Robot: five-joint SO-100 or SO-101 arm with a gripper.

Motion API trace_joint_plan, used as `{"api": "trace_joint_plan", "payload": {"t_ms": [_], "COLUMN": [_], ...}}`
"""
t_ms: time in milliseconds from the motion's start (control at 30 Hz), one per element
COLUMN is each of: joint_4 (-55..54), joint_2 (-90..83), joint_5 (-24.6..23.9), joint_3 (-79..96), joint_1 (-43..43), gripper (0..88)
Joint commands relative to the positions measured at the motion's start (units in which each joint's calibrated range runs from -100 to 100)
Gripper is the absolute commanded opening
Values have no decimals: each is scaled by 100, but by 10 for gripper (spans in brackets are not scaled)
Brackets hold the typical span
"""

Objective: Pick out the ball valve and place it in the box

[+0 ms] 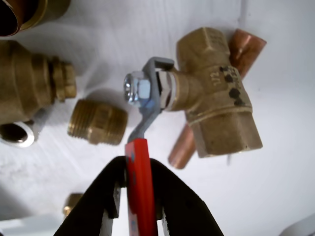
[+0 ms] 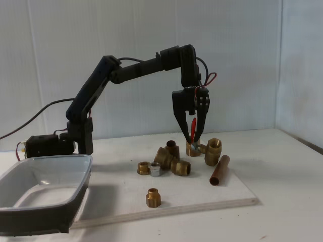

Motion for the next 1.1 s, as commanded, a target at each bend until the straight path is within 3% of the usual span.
{"api": "trace_joint_plan", "payload": {"t_ms": [0,467,1000,1067], "joint_4": [52,52,52,52], "joint_2": [-175,-175,-99,-158], "joint_5": [-2,-198,-157,-167], "joint_3": [-427,-1302,-941,-598], "joint_1": [-1,169,154,125], "gripper": [8,8,12,53]}}
